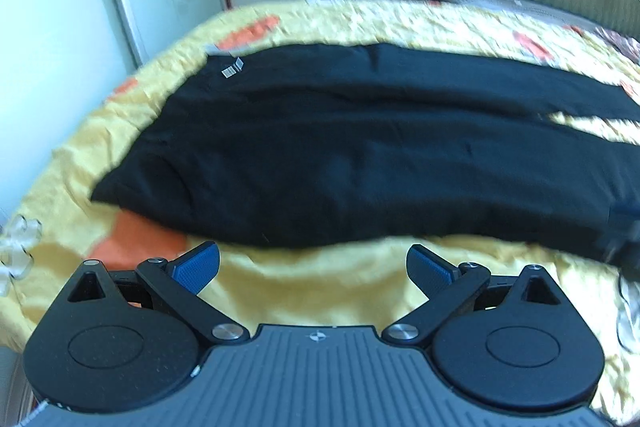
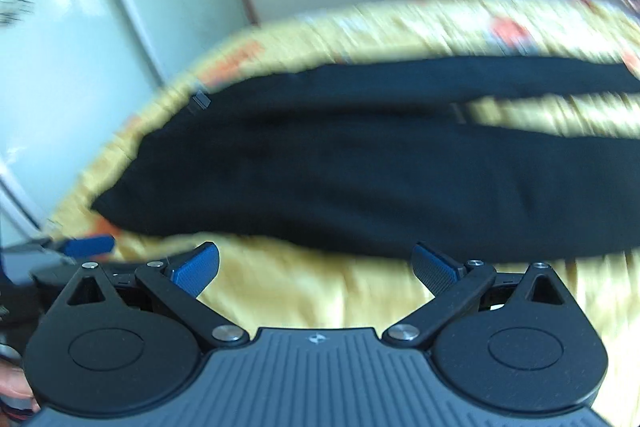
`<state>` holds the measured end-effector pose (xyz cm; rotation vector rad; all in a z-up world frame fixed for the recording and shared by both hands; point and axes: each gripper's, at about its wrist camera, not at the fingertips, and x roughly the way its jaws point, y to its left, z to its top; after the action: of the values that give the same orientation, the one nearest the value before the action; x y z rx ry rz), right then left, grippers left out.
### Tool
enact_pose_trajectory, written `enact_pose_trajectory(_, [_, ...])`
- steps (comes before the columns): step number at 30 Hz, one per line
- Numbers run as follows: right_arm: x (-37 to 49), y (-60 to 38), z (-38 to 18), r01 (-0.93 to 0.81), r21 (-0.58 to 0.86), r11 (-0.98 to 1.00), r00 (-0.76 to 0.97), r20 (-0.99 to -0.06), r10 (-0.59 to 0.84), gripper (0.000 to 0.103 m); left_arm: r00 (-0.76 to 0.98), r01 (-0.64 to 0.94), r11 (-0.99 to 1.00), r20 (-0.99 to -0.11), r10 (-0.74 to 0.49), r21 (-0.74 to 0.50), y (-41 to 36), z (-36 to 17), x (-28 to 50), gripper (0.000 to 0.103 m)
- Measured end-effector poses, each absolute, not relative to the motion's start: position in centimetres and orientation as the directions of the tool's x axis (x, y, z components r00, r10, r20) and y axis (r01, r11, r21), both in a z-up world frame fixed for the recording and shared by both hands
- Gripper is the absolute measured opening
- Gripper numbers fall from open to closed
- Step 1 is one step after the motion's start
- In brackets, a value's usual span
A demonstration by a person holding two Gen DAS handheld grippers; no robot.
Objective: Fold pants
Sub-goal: 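Move both tools to the trouser waistband and lower toward its corners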
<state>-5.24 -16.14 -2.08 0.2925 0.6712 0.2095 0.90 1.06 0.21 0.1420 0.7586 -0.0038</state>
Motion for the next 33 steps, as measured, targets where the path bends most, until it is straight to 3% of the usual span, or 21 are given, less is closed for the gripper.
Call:
enact_pose_trajectory(5, [0.2,-16.5,0.1,-0.377,0.208,0.902,0.813,-0.392,0.430,0.103,0.744,-0.014,0.993,-0.663,0.087,0.114,2.9,1.6,3.5,0.101])
enact_pose_trajectory(9, [7.2,-15.1,0.8,-0.503,0.071,0.861,0.749,-0.462,0.476,0.103,0.736,-0.056,0.991,-0.665,0.125,0.125,4.3,1.9,6.1,0.101])
enact_pose_trajectory(18, [26.6,-17.1,-1.0,-0.549,0.152,0.822,0.635,-0.563,0.529,0.103,0.720,-0.128,0.981,-0.666,0.195,0.149,7.5,3.2,12.2,0.101])
enact_pose_trajectory(24, [34.1,-17.2,-4.6,-0.588,0.180,0.789,0.529,-0.652,0.543,0.074,0.692,-0.126,0.978,-0.692,0.205,0.163,8.6,2.8,16.1,0.101])
enact_pose_trajectory(29, [36.5,-16.5,-6.1,-0.684,0.185,0.705,0.409,-0.703,0.582,0.063,0.680,-0.105,0.981,-0.708,0.189,0.161,8.8,2.9,19.9,0.101])
enact_pose_trajectory(30, [36.5,-16.5,-5.8,-0.705,0.185,0.685,0.394,-0.702,0.594,0.050,0.679,-0.103,0.984,-0.713,0.178,0.148,8.9,3.1,20.7,0.101])
enact_pose_trajectory(31, [36.4,-16.4,-5.7,-0.719,0.186,0.670,0.379,-0.703,0.602,0.030,0.677,-0.099,0.987,-0.719,0.158,0.124,9.0,3.4,21.9,0.101])
enact_pose_trajectory(33, [36.1,-15.9,-5.3,-0.736,0.130,0.665,0.400,-0.709,0.581,0.013,0.661,-0.097,0.993,-0.742,0.112,0.064,9.3,3.7,24.4,0.101])
